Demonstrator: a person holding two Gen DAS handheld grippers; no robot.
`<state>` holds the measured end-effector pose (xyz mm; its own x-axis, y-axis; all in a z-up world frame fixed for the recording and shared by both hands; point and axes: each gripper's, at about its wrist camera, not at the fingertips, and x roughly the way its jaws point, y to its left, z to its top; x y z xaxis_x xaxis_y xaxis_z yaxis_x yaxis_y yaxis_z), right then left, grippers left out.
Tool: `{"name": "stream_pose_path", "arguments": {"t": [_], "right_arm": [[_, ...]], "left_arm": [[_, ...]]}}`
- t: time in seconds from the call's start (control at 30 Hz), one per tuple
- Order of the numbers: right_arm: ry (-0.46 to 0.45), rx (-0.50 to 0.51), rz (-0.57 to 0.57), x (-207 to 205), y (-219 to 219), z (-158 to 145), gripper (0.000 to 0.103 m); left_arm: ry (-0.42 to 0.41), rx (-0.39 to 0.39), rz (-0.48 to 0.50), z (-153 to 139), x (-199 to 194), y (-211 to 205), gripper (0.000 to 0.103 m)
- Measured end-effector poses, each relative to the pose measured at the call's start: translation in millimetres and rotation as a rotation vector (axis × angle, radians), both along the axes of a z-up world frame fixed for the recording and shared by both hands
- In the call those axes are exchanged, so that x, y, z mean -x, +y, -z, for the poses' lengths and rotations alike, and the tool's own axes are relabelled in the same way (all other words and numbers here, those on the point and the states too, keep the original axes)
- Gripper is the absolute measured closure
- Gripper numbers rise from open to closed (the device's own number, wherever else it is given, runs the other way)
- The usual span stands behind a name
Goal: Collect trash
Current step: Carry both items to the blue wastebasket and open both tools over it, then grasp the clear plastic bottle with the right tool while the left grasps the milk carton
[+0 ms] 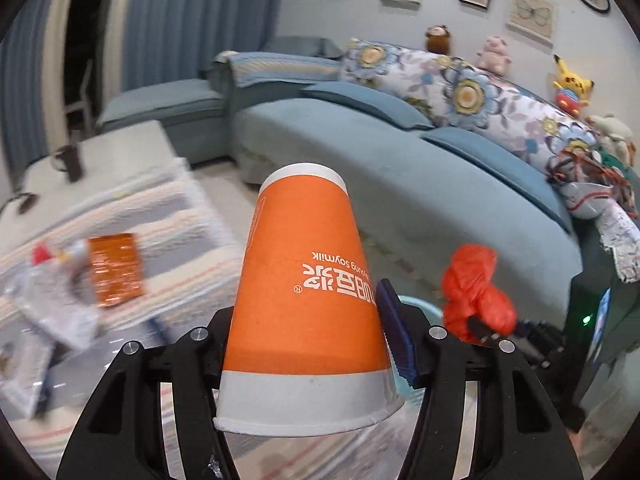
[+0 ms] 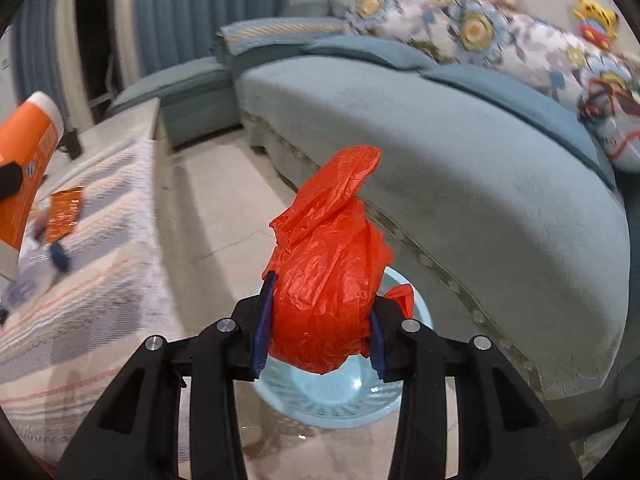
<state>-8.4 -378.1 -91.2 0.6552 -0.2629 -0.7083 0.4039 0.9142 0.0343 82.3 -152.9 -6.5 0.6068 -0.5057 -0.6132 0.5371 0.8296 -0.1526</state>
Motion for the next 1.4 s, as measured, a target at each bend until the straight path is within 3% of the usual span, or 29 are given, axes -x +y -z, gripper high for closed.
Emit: {"name": "stream_pose_path", "arguments": {"t": [0.23, 0.3, 0.37, 0.4, 0.43, 0.7, 1.0, 1.2, 1.4], "right_arm": [[0.165, -0.125, 0.085, -12, -46, 70, 0.064], [0.197, -0.144, 0.096, -14, -50, 85, 0.064], [0.221, -0.161, 0.108, -14, -52, 97, 0.058], [0.23, -0.175, 0.115, -15, -54, 103, 0.053], [0.233, -0.183, 0.12, -16, -56, 105, 0.051], [0.213, -0.167, 0.123, -16, -48, 92, 0.049], [0.047, -0.134, -0.005, -14, 15, 21, 0.049], [-0.097, -0.096, -0.202, -21, 97, -30, 0.049], [-0.121, -0.066, -0.375, -42, 181, -50, 0.049]], "left_arm": [[0.149, -0.025, 0.127, 74, -29, -69, 0.045], [0.176, -0.033, 0.148, 87, -34, -77, 0.049], [0.196, -0.043, 0.165, 98, -38, -80, 0.045], [0.201, -0.053, 0.163, 103, -39, -81, 0.036], [0.196, -0.058, 0.158, 106, -39, -79, 0.031], [0.183, -0.053, 0.137, 90, -42, -54, 0.029], [0.09, 0.024, 0.013, 31, -31, 30, 0.027], [-0.019, 0.052, -0.202, -6, -23, 141, 0.019], [-0.043, 0.018, -0.394, -12, -22, 242, 0.017]]}}
